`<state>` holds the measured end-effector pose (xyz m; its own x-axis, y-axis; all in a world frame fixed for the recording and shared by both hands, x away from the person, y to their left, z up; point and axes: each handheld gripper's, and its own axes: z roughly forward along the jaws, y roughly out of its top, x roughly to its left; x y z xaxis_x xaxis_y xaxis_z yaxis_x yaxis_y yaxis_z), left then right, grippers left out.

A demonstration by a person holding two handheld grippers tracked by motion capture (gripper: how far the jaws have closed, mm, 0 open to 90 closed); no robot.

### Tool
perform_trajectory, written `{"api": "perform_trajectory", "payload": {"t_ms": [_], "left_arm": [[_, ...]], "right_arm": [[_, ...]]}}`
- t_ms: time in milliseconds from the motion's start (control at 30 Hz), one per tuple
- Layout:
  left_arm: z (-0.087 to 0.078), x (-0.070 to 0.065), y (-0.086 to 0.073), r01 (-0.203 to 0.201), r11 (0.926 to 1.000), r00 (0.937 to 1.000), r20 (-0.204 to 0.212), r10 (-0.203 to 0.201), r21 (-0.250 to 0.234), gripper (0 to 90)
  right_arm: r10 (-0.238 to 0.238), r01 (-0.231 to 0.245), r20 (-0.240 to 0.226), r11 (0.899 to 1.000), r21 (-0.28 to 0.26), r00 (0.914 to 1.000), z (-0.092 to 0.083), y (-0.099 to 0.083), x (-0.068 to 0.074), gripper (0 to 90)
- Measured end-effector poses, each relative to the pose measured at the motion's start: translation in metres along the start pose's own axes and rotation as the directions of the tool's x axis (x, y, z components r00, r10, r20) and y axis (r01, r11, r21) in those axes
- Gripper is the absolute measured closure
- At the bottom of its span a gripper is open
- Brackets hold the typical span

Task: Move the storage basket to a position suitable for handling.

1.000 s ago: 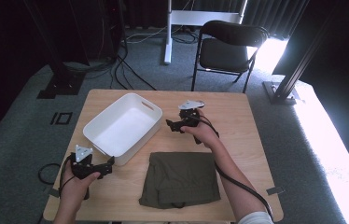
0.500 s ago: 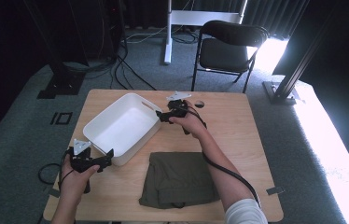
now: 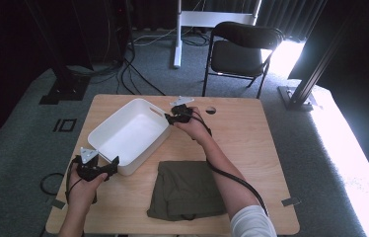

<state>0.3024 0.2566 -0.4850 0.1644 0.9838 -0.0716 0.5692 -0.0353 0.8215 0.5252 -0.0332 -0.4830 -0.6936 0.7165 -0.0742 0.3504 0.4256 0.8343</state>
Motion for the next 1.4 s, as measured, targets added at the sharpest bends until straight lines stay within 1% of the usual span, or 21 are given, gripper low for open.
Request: {"api": "perform_trajectory", "payload": {"t_ms": [33, 67, 100, 133, 200, 233, 333, 433, 500, 600, 667, 700, 767, 867, 900, 1067, 1200, 1233, 1300, 1367, 1400], "left_arm": [[0.0, 0.0, 0.0, 0.007, 1.0, 0.9998, 0.019, -0.007, -0.001, 28.2], [0.001, -0.001, 0.0, 0.016, 0.9999, 0.9997, 0.018, -0.016, 0.0, 31.7], [0.001, -0.001, 0.001, 0.014, 0.9999, 0.9999, 0.01, -0.014, 0.006, 31.9], [0.001, -0.002, 0.001, 0.024, 0.9997, 0.9997, -0.001, -0.024, 0.005, 32.9], [0.001, -0.001, 0.001, 0.042, 0.9991, 0.9991, 0.001, -0.042, 0.004, 35.9], [0.001, -0.001, 0.001, 0.047, 0.9989, 0.9989, 0.001, -0.047, 0.003, 36.1], [0.0, -0.001, 0.001, 0.053, 0.9986, 0.9986, -0.008, -0.053, -0.003, 39.4], [0.0, -0.002, 0.002, 0.046, 0.9989, 0.9988, -0.018, -0.046, -0.007, 45.0], [0.0, -0.003, 0.003, 0.032, 0.9995, 0.9991, -0.027, -0.032, -0.007, 48.1], [0.001, -0.004, 0.005, 0.039, 0.9992, 0.9988, -0.029, -0.039, -0.006, 51.4], [0.002, -0.004, 0.005, 0.051, 0.9986, 0.9983, -0.026, -0.051, -0.011, 53.6], [0.002, -0.005, 0.005, 0.058, 0.9983, 0.998, -0.027, -0.058, -0.012, 54.1], [0.004, -0.006, 0.005, 0.07, 0.9974, 0.9971, -0.029, -0.071, -0.015, 55.2], [0.005, -0.006, 0.006, 0.07, 0.9975, 0.997, -0.032, -0.07, -0.014, 55.8], [0.007, -0.007, 0.007, 0.076, 0.997, 0.9966, -0.029, -0.076, -0.014, 55.8], [0.012, -0.009, 0.01, 0.062, 0.998, 0.9976, -0.031, -0.062, -0.011, 56.9], [0.017, -0.013, 0.013, 0.058, 0.9982, 0.9978, -0.031, -0.058, -0.015, 57.7], [0.019, -0.014, 0.013, 0.056, 0.9983, 0.998, -0.028, -0.057, -0.015, 57.9], [0.021, -0.016, 0.015, 0.057, 0.9983, 0.9981, -0.02, -0.057, -0.009, 58.4], [0.025, -0.018, 0.017, 0.067, 0.9977, 0.9977, -0.009, -0.067, -0.013, 58.9], [0.026, -0.019, 0.017, 0.064, 0.9979, 0.9979, -0.006, -0.064, -0.014, 59.1]], "right_arm": [[-0.001, 0.001, 0.0, 1.0, -0.002, 1.0, 0.001, 0.0, 0.0, 67.5], [-0.004, 0.004, 0.0, 1.0, -0.001, 1.0, 0.001, 0.0, 0.001, 72.1], [0.002, -0.002, -0.01, 1.0, 0.005, 0.9999, 0.001, 0.0, 0.002, 74.7], [-0.006, 0.006, -0.005, 1.0, 0.004, 1.0, 0.001, 0.001, 0.003, 76.3], [-0.01, 0.011, -0.01, 1.0, 0.018, 0.9999, 0.0, 0.001, 0.007, 81.2], [-0.014, 0.014, -0.005, 1.0, 0.021, 0.9999, 0.0, 0.001, 0.007, 81.3], [-0.001, 0.001, 0.01, 0.999, 0.032, 1.0, -0.001, 0.001, 0.009, 81.7], [0.007, -0.008, 0.019, 1.0, 0.031, 0.9998, -0.004, 0.0, 0.01, 81.7], [0.001, -0.002, 0.022, 0.999, 0.034, 0.9998, -0.006, -0.002, 0.01, 81.5], [0.008, -0.009, 0.025, 0.999, 0.034, 0.9997, -0.011, -0.005, 0.009, 81.6], [0.029, -0.03, 0.02, 0.999, 0.031, 0.9994, -0.014, -0.007, 0.008, 81.7], [0.041, -0.042, 0.021, 0.999, 0.032, 0.9989, -0.015, -0.008, 0.007, 81.8], [0.046, -0.047, 0.024, 0.998, 0.032, 0.9986, -0.017, -0.009, 0.007, 81.7], [0.047, -0.048, 0.028, 0.998, 0.032, 0.9985, -0.019, -0.011, 0.005, 81.5], [0.045, -0.046, 0.028, 0.998, 0.034, 0.9986, -0.02, -0.012, 0.005, 81.5], [0.066, -0.068, 0.039, 0.997, 0.042, 0.9971, -0.028, -0.016, 0.002, 81.3], [0.071, -0.073, 0.046, 0.996, 0.046, 0.9964, -0.034, -0.02, -0.002, 81.1], [0.065, -0.068, 0.051, 0.997, 0.048, 0.9966, -0.036, -0.021, -0.003, 81.0], [0.069, -0.072, 0.06, 0.996, 0.051, 0.9958, -0.041, -0.024, -0.005, 81.0], [0.072, -0.075, 0.066, 0.996, 0.05, 0.9953, -0.045, -0.027, -0.009, 81.2], [0.077, -0.081, 0.067, 0.995, 0.051, 0.9947, -0.048, -0.028, -0.011, 81.1]]}}
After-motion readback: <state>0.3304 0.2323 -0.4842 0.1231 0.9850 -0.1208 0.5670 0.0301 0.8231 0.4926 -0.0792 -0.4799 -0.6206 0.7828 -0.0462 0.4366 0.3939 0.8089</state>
